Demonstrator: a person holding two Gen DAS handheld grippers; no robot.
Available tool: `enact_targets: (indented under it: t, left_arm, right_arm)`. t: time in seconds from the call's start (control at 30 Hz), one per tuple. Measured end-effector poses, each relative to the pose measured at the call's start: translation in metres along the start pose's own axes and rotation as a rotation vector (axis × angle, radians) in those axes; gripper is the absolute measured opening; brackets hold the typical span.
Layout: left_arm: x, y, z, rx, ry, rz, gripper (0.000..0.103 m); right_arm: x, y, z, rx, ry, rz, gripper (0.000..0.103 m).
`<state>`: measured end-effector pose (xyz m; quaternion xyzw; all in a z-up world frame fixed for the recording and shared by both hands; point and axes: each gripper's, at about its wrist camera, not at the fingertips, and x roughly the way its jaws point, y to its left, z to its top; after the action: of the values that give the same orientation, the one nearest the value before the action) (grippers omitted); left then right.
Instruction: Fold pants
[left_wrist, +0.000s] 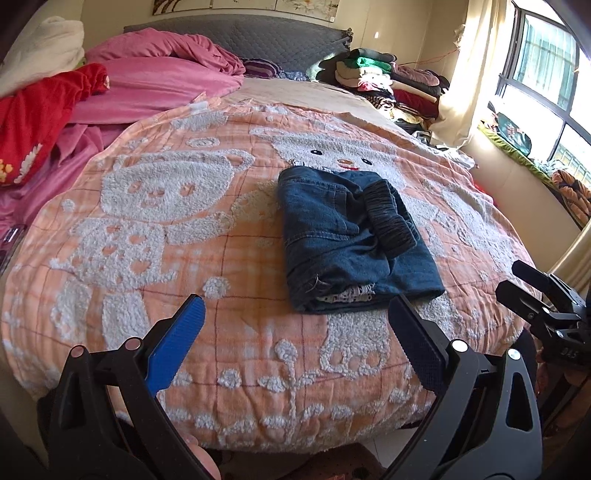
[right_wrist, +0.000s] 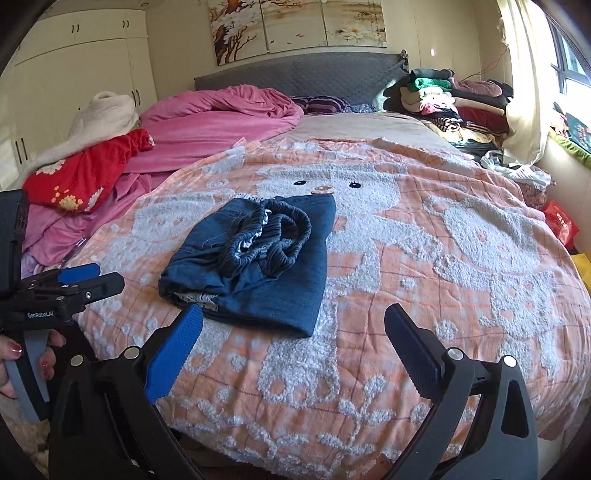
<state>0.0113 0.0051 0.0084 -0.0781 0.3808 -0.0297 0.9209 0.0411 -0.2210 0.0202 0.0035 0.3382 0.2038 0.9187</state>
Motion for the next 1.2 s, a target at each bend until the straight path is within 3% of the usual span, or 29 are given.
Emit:
enact_targets:
  t: [0.5, 1.2]
  left_arm:
    - [-0.004, 0.003, -0.03, -0.025, 0.031, 0.017, 0.093]
    - [-0.002, 0.004, -0.032, -0.039, 0.049, 0.01, 0.093]
  right_arm:
    - [-0.009, 0.004, -0.026, 0.01, 0.019, -0.024, 0.098]
    - [-0.004, 0.013, -0.028, -0.007, 0.038, -0.009, 0.098]
